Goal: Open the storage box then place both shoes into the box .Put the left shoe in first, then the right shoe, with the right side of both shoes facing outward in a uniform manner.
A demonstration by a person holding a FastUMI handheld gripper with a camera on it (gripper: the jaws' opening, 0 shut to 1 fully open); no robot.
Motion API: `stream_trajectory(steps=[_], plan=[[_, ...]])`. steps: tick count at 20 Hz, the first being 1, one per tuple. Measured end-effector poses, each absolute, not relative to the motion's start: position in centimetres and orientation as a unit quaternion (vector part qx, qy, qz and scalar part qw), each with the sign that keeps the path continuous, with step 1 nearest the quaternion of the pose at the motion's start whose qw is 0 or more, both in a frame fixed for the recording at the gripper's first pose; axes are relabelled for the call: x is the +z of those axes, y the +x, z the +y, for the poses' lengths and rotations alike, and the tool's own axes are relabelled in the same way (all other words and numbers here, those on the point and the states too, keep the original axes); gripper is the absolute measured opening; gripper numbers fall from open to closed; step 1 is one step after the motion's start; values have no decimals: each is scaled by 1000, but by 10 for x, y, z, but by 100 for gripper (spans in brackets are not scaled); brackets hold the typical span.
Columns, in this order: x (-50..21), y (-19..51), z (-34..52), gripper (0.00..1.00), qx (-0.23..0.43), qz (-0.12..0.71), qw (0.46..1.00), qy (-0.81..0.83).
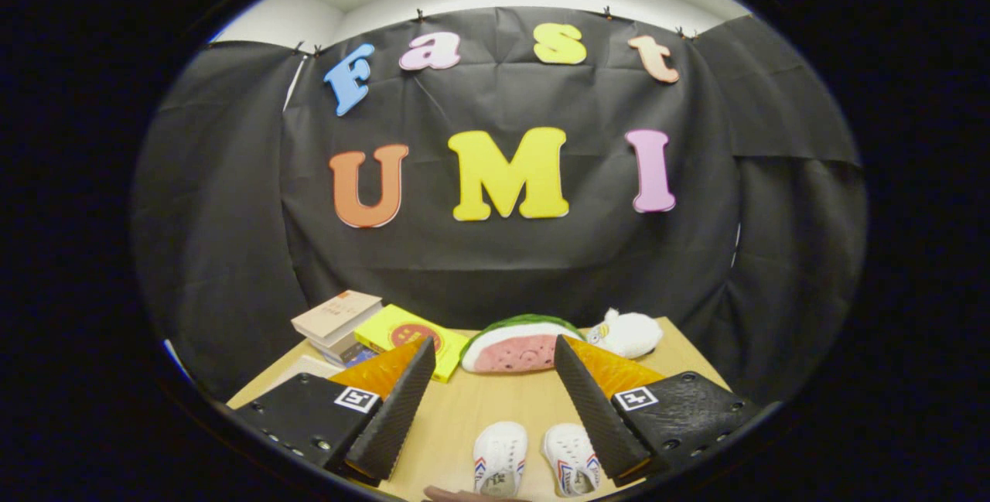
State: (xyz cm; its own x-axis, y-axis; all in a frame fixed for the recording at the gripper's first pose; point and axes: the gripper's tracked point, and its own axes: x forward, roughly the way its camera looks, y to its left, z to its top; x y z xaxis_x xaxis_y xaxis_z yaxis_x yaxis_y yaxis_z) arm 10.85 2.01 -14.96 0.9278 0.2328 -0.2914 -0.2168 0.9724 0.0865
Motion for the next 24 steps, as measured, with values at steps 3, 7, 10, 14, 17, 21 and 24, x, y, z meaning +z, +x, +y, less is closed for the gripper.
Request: stream_trajectory(steps=[3,7,10,14,17,21,24], plan=[[-190,123,44,96,163,214,961,57],[-241,123,89,93,263,319,904,110],[-274,108,122,93,332,411,833,167],[-302,103,152,94,415,460,762,189],[-329,84,171,93,489,517,668,218],[-352,80,176,93,503,578,557,321],[-355,77,181,93,510,588,507,370]])
